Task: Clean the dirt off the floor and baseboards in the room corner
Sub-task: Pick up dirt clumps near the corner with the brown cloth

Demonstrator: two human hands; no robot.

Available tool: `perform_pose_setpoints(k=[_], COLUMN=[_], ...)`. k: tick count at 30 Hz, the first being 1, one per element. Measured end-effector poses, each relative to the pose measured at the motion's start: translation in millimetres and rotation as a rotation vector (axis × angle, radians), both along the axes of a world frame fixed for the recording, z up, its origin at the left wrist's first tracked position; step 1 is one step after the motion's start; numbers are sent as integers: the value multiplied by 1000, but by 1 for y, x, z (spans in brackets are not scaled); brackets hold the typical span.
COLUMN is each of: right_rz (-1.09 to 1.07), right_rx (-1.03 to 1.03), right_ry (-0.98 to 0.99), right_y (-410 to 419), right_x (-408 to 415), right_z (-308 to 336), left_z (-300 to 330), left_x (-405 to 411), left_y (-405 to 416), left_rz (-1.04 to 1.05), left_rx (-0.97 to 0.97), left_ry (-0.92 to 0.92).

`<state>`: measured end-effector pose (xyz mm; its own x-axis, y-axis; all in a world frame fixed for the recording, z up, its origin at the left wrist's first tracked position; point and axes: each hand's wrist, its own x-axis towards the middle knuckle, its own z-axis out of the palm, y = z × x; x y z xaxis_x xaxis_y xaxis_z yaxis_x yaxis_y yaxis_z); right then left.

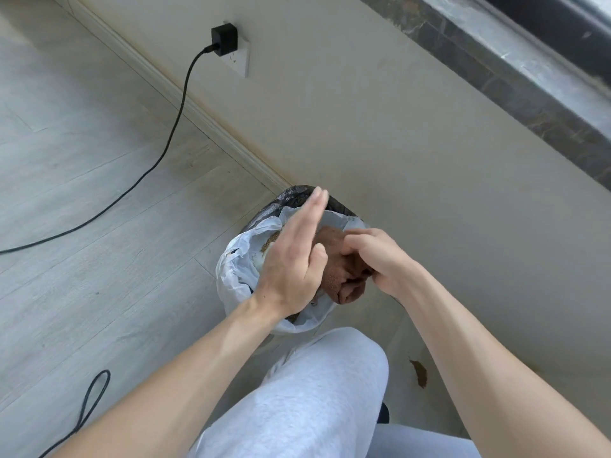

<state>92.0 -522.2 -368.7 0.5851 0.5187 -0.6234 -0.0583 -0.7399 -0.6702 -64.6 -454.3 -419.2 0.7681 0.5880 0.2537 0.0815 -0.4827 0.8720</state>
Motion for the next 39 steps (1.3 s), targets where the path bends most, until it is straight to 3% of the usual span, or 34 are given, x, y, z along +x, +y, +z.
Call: perform_pose_setpoints(k=[2, 4, 6, 8, 9, 10, 12, 13, 15, 17, 19, 20, 22, 24, 26, 28, 30, 32, 34, 36, 39], right_rz=[23, 34, 26, 16, 6, -8, -36, -43, -86, -123, -146, -153, -161, -184, -177, -153, -156, -162, -140, -133, -150], right_rx=[8, -2, -19, -13, -12, -4, 17, 21, 53, 73, 93, 94, 93, 108, 110, 99, 111, 124, 124, 118, 141], right_ry=[3, -32, -47, -37, -35, -34, -44, -45, -6, 22, 16, 2, -23, -27, -46, -55, -49, -42, -44, -51, -18], right_y=[2, 1, 1, 2, 2, 2, 0, 0, 1, 2, 3, 3, 4, 6, 8, 6, 7, 7, 6, 2, 0], right_x=[0, -3, -1, -2, -1, -1, -3, -3, 3, 5, 6, 7, 9, 9, 11, 9, 12, 12, 10, 7, 11], right_z=[-1, 1, 1, 2, 2, 4, 10, 12, 12, 7, 3, 1, -4, -4, -4, -3, -4, -5, -6, -4, 1], left_z=[-7, -7, 8, 19, 10, 1, -15, -16, 5, 13, 5, -1, -5, 3, -2, -9, -3, 1, -7, -10, -4], left_x=[2, 5, 9, 10, 10, 6, -1, -4, 2, 2, -6, -10, -14, -10, -5, -7, -5, 2, 2, -1, 7], left_y=[11, 28, 33, 23, 20, 18, 26, 29, 24, 8, 4, 6, 12, 10, 5, 6, 7, 5, 11, 22, 22], left_rz=[-124, 33, 242, 117, -18, -141, -108, 26, 157, 38, -94, -36, 187, 207, 51, 67, 169, 77, -26, 88, 86], left_rx=[38, -77, -150, -64, 6, 55, 34, -29, -39, 40, 151, 155, 70, 58, 63, 7, 14, 125, 135, 60, 204], left_ry=[238, 438, 214, 3, 21, 149, 394, 383, 149, 19, 132, 201, 135, 65, 256, 450, 303, 192, 411, 523, 257])
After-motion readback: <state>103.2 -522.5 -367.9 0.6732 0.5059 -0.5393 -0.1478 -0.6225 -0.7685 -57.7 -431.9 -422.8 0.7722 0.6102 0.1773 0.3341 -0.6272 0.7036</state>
